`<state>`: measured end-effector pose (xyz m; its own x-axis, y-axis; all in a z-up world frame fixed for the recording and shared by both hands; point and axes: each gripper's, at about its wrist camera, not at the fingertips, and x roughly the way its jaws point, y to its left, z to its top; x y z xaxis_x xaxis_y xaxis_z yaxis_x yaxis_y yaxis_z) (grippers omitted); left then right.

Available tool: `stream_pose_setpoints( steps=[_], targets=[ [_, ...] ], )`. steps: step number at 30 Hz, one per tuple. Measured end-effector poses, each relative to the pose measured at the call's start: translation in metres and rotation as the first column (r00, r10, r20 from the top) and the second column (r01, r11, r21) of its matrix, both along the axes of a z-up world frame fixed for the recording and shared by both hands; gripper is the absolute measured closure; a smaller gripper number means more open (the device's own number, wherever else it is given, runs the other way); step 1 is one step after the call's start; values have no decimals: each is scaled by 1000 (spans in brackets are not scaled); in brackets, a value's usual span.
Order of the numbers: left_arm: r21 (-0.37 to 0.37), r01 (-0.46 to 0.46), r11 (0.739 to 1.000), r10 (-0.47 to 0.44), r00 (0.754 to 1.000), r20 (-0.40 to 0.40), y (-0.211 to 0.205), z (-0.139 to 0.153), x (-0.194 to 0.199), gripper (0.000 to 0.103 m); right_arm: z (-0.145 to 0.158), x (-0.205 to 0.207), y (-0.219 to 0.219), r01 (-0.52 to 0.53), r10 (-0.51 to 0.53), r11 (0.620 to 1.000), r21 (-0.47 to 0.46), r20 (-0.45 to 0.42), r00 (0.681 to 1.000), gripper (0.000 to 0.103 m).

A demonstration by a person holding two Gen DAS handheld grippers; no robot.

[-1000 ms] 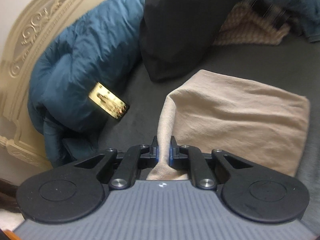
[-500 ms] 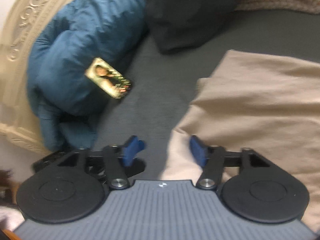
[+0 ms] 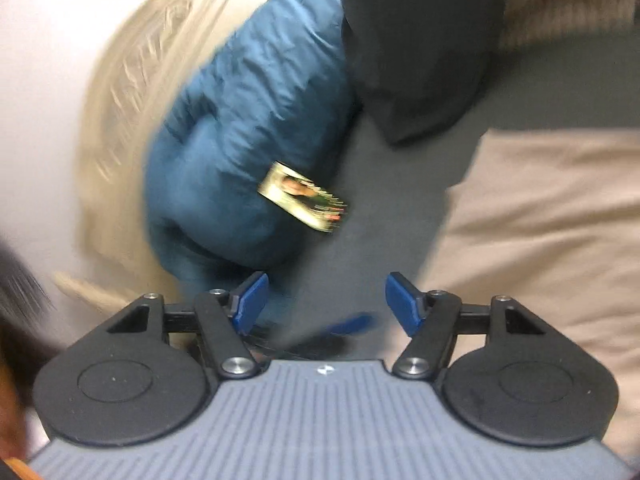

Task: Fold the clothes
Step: 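Fold the held trouser half over onto the other half with the right tool, then grasp the folded trouser edge with the left tool while the right tool releases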

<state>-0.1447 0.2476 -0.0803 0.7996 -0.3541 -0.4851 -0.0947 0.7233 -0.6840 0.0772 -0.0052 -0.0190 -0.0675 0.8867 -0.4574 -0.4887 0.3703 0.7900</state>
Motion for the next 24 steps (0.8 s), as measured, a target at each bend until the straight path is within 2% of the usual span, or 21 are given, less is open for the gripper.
stream_pose_setpoints(
  steps=[3, 7, 10, 13, 15, 18, 20, 21, 22, 24],
  targets=[
    [36, 77, 996, -77, 997, -15, -11, 4, 2, 34, -1, -22, -8, -85, 99, 990, -112, 122, 988, 59],
    [120, 168, 978, -160, 984, -73, -26, 6, 6, 42, -20, -63, -9, -140, 218, 952, -273, 277, 936, 77],
    [188, 215, 958, -196, 974, -114, -39, 3, 10, 45, -42, -90, 2, -206, 342, 902, -378, 336, 878, 78],
    [253, 226, 941, -196, 971, -137, -49, 0, 10, 51, -45, -106, 13, -246, 436, 861, -445, 395, 809, 78],
    [272, 219, 937, -187, 973, -138, -51, 0, 8, 52, -30, -95, 7, -241, 401, 889, -389, 409, 820, 78],
    [274, 203, 940, -172, 976, -131, -53, 1, 7, 52, -5, -56, -5, -146, 270, 942, -303, 422, 865, 76],
    [280, 201, 939, -170, 977, -129, -53, 0, 6, 52, 8, -23, -7, -66, 180, 960, -274, 415, 892, 75],
    [286, 202, 937, -172, 977, -126, -53, -1, 6, 53, 12, -6, -4, -33, 147, 962, -271, 414, 898, 69],
    [293, 203, 934, -174, 977, -124, -54, -1, 6, 55, 15, 11, -1, -1, 118, 963, -271, 415, 902, 57],
    [299, 207, 931, -180, 977, -117, -54, -2, 4, 61, 12, 42, 10, 38, 81, 959, -281, 401, 912, 41]
  ],
)
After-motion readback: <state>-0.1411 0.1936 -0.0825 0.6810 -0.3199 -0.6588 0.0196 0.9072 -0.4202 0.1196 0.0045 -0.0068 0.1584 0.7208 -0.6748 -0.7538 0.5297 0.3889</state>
